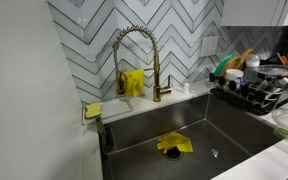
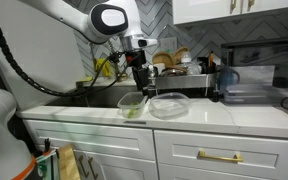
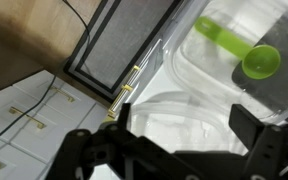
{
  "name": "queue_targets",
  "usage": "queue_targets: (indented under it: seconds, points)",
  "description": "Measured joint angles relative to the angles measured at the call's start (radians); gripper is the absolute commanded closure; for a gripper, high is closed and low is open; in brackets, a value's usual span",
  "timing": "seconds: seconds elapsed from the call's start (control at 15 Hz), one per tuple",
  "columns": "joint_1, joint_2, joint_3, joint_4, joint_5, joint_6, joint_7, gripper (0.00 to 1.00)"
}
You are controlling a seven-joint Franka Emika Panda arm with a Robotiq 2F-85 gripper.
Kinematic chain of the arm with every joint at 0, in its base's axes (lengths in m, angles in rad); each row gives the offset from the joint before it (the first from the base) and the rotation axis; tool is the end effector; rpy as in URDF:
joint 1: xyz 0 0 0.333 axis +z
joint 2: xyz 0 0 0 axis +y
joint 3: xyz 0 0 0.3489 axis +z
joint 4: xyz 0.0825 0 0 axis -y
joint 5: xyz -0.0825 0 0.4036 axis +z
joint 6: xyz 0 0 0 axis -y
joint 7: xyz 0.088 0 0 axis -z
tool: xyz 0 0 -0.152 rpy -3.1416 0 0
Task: Remove the lunchbox from the sink,put it on the counter, remove the lunchbox from the drying rack, put it on the counter, put the lunchbox on the left in the lunchbox on the right and then put them in the sink
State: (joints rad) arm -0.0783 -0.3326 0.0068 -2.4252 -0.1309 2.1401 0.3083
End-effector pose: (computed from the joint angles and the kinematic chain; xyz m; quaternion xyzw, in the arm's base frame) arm 0.4486 -0.0427 0.4130 0.9860 -0.1551 0.0302 0.0538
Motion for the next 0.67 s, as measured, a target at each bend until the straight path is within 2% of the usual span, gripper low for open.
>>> queue_targets:
  seconds: [0.2,0.47,0.67]
  points:
    - [0.019,0.012,-0.004,-0.003,0.055,-0.029,-0.107,0.00]
    - [0.020,0.027,-0.012,-0.014,0.060,-0.033,-0.199,0.00]
    - [0.021,0.037,-0.017,-0.017,0.060,-0.031,-0.258,0.11]
